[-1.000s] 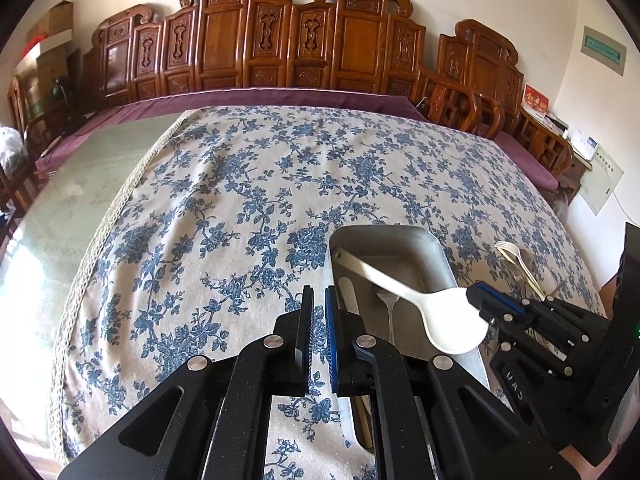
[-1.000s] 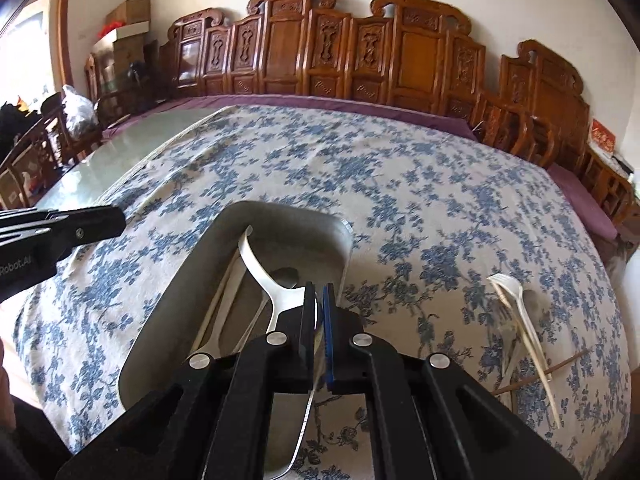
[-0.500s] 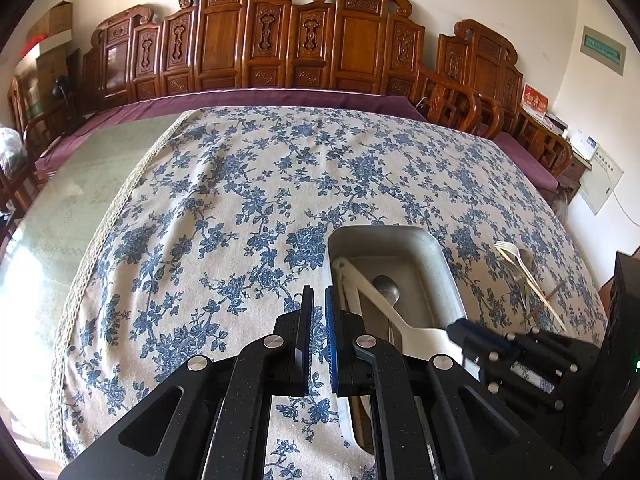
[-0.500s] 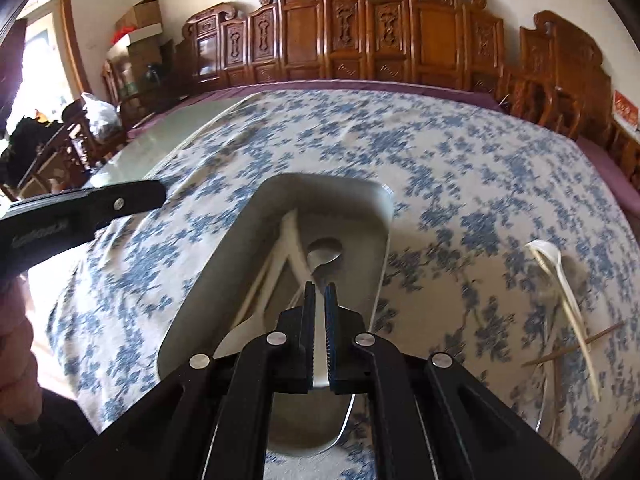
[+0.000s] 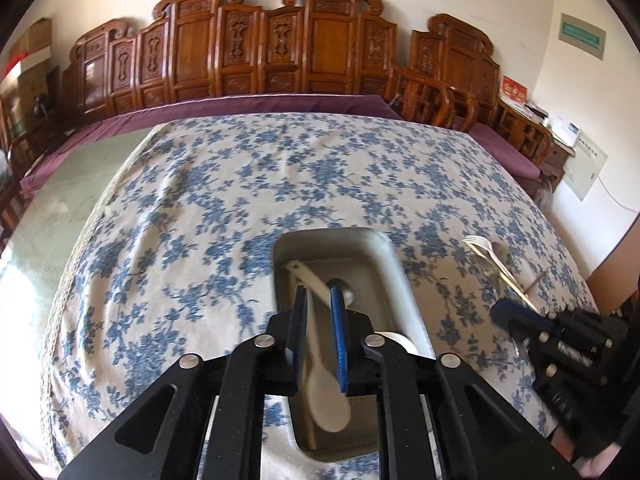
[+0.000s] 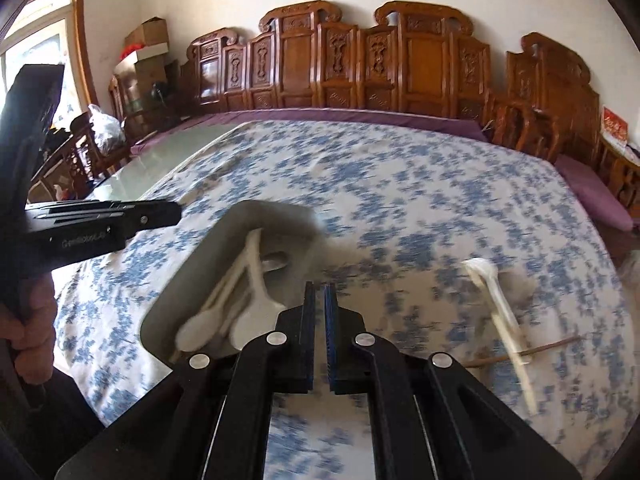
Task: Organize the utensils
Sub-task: 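Open the left tool over the tray and lift it away, then grasp a wooden chopstick from the utensil pile with the right tool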
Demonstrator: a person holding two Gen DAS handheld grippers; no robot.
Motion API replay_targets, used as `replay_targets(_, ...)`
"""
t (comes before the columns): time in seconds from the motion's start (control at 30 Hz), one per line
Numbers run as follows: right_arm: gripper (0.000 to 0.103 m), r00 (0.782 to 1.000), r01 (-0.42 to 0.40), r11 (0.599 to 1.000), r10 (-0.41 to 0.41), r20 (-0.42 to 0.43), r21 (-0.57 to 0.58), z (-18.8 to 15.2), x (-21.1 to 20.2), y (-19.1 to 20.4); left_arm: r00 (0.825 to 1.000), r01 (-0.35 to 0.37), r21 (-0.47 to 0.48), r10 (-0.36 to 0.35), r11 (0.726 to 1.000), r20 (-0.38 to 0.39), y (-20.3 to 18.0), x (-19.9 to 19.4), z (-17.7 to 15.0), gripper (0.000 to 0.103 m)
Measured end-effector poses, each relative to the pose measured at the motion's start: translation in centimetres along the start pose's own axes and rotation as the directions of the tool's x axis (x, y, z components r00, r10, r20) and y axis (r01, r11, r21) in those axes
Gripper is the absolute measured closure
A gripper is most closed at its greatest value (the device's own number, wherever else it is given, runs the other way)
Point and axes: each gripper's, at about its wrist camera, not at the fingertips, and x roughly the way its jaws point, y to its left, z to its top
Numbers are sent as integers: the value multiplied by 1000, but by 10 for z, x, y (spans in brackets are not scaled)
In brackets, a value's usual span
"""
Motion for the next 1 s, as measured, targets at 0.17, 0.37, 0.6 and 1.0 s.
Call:
replay_targets(0.17,96,998,56,998,-56,18,-4,-2,-19,-43,1000,22,42,-22,999,-2,-29,3,1,82)
replay_targets(0.37,94,992,123,992,-124,16,28,-6,-32,-102,999,45,79,-44,996,-7,-57,8,-2,63)
replay_targets(0.6,86,987,161,986,-160,-14,36,-21,-30,-141,997,71,93,-70,993,-16,-82,13,-5,58)
replay_targets(1.0,86,986,151,984,-143,-87,99,-55,-2,-172,995,91,151,-85,984,-51,-115,26,-19,58)
